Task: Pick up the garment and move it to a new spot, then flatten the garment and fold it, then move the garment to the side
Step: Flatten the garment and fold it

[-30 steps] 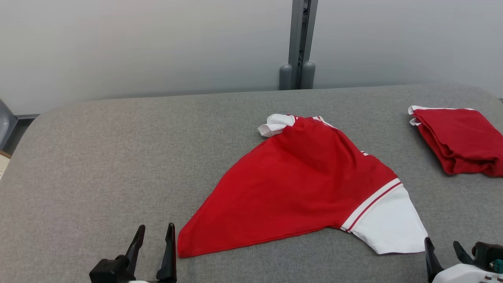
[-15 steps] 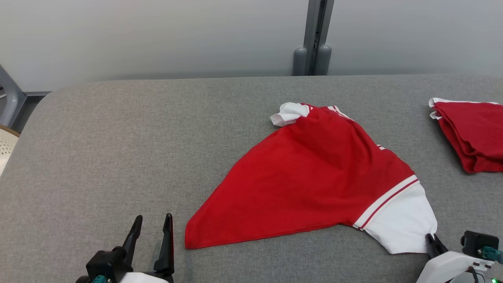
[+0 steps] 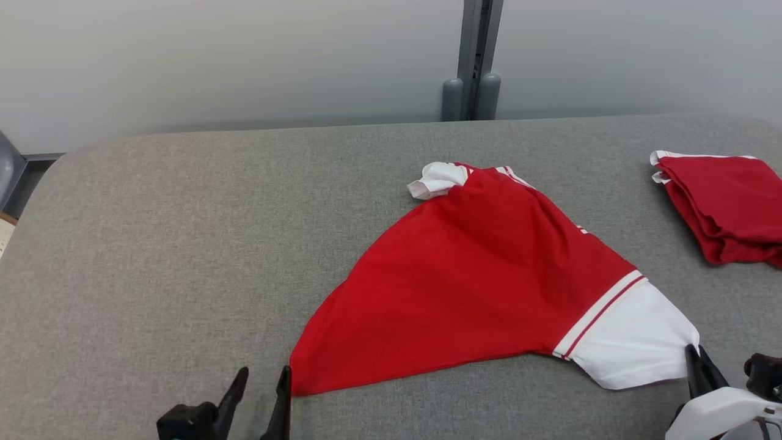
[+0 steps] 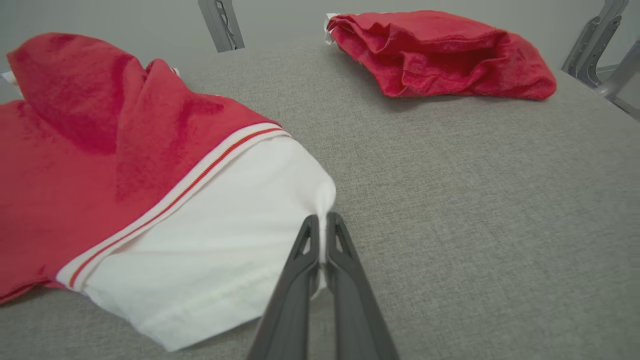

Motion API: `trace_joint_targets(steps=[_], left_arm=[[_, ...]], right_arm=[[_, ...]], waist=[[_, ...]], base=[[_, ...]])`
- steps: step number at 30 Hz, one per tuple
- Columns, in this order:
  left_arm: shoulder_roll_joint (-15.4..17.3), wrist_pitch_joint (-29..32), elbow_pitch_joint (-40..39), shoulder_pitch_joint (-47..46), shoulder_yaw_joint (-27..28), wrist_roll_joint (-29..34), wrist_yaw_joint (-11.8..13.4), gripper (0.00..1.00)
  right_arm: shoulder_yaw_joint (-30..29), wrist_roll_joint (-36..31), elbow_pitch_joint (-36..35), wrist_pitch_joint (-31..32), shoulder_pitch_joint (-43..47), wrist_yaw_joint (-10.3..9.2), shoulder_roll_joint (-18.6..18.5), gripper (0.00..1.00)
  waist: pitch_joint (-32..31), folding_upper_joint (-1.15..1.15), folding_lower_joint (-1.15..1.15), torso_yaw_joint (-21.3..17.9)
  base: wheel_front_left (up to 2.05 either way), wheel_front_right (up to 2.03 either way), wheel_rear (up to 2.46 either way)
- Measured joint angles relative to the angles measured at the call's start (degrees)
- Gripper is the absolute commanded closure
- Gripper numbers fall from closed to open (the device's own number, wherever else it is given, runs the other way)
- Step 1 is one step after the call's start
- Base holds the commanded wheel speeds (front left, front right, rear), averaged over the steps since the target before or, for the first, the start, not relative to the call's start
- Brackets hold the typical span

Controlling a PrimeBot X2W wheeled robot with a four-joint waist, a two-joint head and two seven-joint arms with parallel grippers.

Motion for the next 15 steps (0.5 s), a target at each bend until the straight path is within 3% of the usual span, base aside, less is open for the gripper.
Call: trace_joint_targets(steps=[6, 15], left_arm=[[-0.7, 9.5, 0.1, 3.0, -2.4, -4.8, -1.9, 0.00], [-2.3, 11.9, 5.7, -1.0, -2.9, -8.2, -1.9, 0.00]], right_arm=[[-1.4, 0.7, -5.4, 2.5, 3.1, 0.00, 0.0, 1.00], [-0.4, 1.8, -7.8, 3.8, 3.5, 0.00, 0.0, 1.00]], waist=[[-0.1, 0.00, 0.00, 0.1], [0.6, 0.00, 0.00, -0.8]], base=[[0.00, 0.00, 0.00], [0.00, 0.00, 0.00]])
